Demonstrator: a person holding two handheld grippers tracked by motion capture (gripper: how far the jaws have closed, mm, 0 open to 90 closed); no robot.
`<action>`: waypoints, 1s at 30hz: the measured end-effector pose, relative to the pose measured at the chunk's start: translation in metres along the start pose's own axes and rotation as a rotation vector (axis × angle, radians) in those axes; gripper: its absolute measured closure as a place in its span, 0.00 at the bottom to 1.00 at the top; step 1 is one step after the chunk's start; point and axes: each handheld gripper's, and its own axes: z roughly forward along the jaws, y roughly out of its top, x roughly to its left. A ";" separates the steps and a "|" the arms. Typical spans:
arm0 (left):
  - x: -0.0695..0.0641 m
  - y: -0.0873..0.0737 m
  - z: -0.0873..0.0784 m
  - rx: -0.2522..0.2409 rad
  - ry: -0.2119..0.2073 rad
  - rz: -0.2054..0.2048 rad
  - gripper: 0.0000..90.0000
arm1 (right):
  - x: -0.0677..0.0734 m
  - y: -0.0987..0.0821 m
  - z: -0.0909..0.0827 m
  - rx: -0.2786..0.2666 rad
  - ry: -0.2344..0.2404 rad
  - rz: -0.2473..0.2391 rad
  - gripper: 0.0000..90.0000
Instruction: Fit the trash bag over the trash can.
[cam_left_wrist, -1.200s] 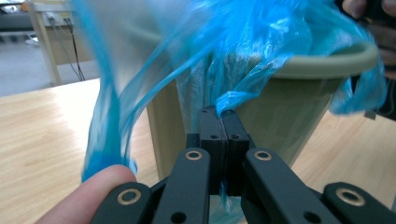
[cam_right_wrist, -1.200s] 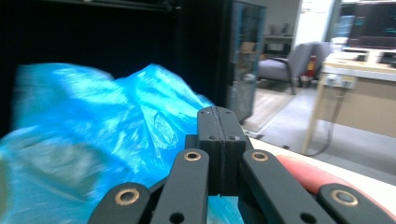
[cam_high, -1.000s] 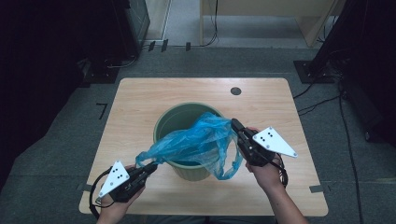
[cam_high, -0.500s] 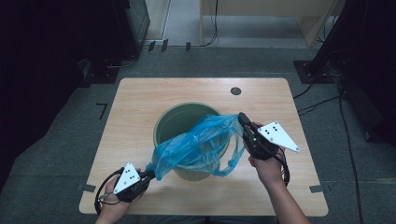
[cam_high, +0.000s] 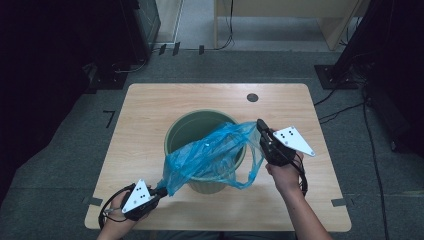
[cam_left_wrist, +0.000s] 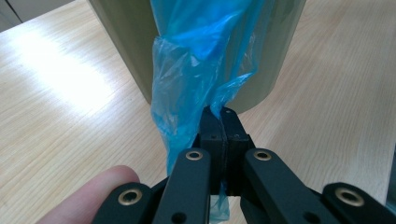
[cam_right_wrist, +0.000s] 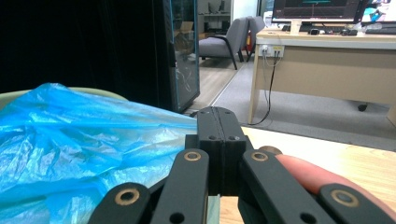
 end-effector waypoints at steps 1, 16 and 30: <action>0.001 -0.001 -0.001 -0.002 0.003 -0.002 1.00 | 0.000 0.001 -0.001 -0.004 0.005 0.003 1.00; -0.018 0.027 -0.037 -0.267 -0.023 0.015 0.58 | 0.002 0.010 -0.022 -0.046 0.141 0.049 0.58; -0.026 0.052 -0.060 -0.446 -0.049 -0.036 0.62 | 0.030 0.009 -0.061 -0.068 0.224 -0.012 0.54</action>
